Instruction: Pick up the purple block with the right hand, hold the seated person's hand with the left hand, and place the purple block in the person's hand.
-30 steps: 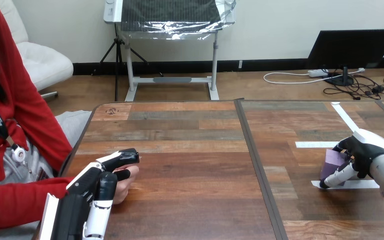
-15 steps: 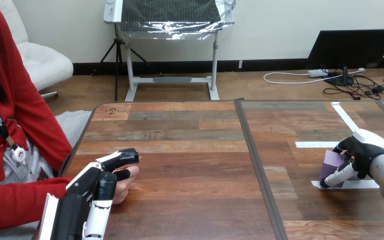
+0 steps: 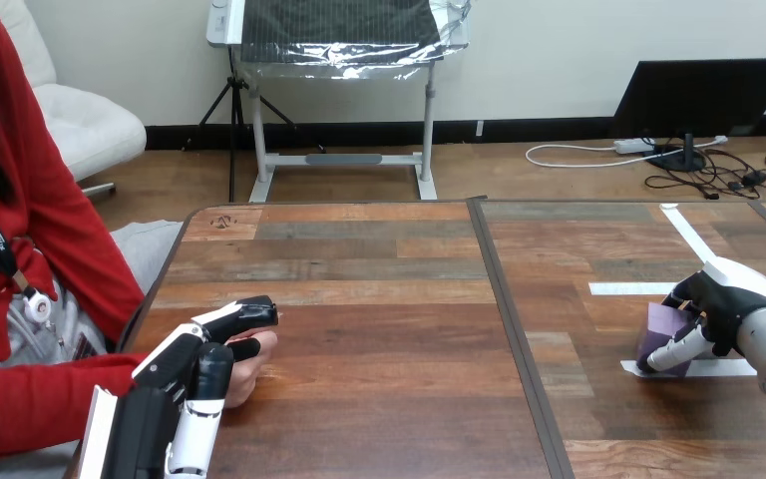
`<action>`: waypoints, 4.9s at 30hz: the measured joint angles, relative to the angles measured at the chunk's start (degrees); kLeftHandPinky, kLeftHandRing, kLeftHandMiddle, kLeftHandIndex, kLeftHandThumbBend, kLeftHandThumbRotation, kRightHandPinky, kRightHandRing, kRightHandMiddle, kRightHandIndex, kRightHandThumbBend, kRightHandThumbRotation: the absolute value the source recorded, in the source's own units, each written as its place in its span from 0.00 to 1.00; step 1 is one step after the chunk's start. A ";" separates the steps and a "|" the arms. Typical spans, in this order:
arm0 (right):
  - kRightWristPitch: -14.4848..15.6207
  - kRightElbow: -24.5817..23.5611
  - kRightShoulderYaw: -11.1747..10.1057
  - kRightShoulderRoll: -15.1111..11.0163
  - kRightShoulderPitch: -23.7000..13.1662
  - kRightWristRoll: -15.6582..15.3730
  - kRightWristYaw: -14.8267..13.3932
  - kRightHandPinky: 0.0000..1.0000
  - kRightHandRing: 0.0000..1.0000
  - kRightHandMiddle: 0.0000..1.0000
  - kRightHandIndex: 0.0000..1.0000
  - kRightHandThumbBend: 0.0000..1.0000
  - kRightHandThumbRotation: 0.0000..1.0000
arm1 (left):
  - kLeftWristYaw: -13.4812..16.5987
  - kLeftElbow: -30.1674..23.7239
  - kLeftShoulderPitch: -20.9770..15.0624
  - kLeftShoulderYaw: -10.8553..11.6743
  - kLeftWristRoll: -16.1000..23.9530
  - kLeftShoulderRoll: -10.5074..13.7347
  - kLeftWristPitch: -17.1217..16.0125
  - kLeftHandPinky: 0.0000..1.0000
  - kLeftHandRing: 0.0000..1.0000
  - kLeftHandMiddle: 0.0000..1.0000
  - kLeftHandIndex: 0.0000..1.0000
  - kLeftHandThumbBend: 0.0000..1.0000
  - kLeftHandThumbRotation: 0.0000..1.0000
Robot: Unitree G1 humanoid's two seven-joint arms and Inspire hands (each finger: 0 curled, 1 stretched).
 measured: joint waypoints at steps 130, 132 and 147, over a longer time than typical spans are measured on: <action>-4.51 0.01 -1.23 2.52 0.24 3.34 -3.05 0.47 0.50 0.54 0.54 0.74 0.00 | 3.55 -8.29 -7.65 21.54 44.85 12.77 14.45 0.60 0.72 0.74 0.72 1.00 0.24; -4.51 0.01 -1.41 2.52 0.24 3.34 -3.05 0.47 0.51 0.54 0.55 0.74 0.00 | 3.28 -7.33 -8.31 21.38 44.91 13.56 14.55 0.61 0.72 0.74 0.71 1.00 0.24; -4.87 0.01 -1.57 2.51 0.24 3.32 -3.05 0.48 0.51 0.54 0.54 0.75 0.00 | 1.30 -2.34 -11.86 19.32 45.18 17.61 16.57 0.63 0.72 0.74 0.70 1.00 0.18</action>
